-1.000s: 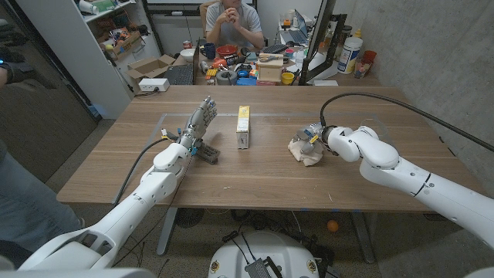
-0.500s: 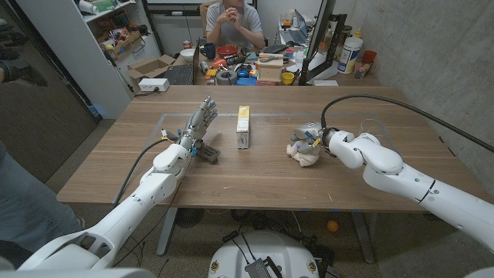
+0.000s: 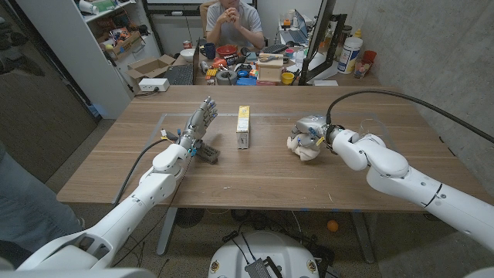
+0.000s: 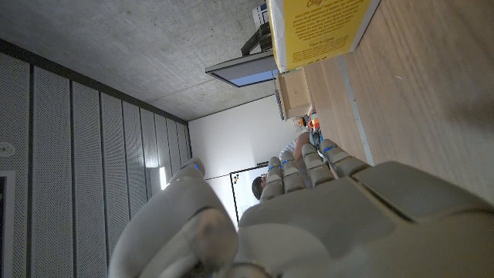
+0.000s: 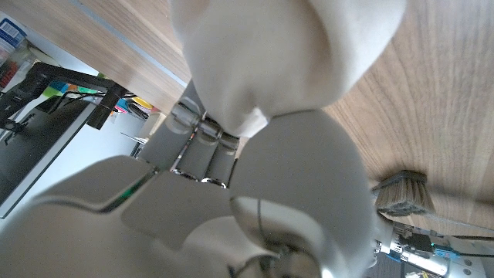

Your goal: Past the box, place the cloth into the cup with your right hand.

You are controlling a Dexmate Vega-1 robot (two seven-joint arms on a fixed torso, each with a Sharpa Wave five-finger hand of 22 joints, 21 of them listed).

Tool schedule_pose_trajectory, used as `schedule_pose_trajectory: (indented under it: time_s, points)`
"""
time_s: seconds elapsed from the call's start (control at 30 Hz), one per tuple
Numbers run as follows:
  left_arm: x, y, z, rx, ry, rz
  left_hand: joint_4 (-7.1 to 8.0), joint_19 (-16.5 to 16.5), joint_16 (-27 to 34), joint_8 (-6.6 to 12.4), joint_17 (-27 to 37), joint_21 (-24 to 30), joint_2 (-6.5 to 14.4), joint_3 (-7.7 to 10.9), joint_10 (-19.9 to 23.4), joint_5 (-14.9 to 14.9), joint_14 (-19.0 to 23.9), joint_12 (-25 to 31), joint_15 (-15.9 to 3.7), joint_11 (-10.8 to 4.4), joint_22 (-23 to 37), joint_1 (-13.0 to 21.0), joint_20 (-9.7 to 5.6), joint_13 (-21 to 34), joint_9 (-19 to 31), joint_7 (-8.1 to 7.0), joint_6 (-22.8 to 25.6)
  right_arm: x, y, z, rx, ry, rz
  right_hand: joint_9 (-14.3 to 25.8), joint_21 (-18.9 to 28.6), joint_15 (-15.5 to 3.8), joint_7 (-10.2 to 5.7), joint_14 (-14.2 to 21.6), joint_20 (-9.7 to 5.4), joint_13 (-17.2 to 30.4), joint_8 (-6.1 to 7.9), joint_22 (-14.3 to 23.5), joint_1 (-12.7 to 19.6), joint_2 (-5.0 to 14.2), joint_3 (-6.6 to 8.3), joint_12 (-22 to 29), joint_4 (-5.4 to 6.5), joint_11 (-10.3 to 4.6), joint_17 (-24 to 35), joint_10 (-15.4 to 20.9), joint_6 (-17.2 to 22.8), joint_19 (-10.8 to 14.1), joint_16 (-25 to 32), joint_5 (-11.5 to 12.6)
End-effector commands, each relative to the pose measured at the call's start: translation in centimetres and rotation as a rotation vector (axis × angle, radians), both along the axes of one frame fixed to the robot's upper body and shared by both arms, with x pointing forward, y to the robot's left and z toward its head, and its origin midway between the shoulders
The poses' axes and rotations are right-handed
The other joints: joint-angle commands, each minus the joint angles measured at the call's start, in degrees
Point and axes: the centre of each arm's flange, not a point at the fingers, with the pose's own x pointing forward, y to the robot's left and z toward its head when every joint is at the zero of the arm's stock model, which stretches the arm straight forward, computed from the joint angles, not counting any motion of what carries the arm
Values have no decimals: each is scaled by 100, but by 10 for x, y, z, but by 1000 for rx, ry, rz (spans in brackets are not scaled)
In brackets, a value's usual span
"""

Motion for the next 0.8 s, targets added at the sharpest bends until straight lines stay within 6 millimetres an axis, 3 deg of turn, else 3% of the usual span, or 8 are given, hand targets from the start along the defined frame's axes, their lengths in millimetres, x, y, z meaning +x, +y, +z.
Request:
schedule_pose_trajectory:
  time_s: [0.03, 0.8]
  points:
    - [-9, 0, 12, 17, -27, 6, -12, -3, 22, -8, 32, 5, 52, -28, 18, -2, 19, 36, 0, -42, 22, 8, 17, 25, 20, -1, 41, -16, -11, 17, 45, -84, -31, 13, 60, -455, -45, 278, -22, 829, 55, 20, 422, 334, -66, 57, 10, -389, 43, 333, 88, -67, -3, 15]
    - [-23, 2, 19, 43, -36, 18, -16, 2, 15, -14, 32, 8, 64, -45, 17, -9, 5, 32, -4, -22, 22, 17, -4, 25, 21, -4, 41, -40, -26, 55, 88, -219, -98, -60, 175, -454, -71, 233, -19, 1096, 32, 37, 454, 355, -177, 114, 29, -405, 119, 242, 159, -197, -48, 27]
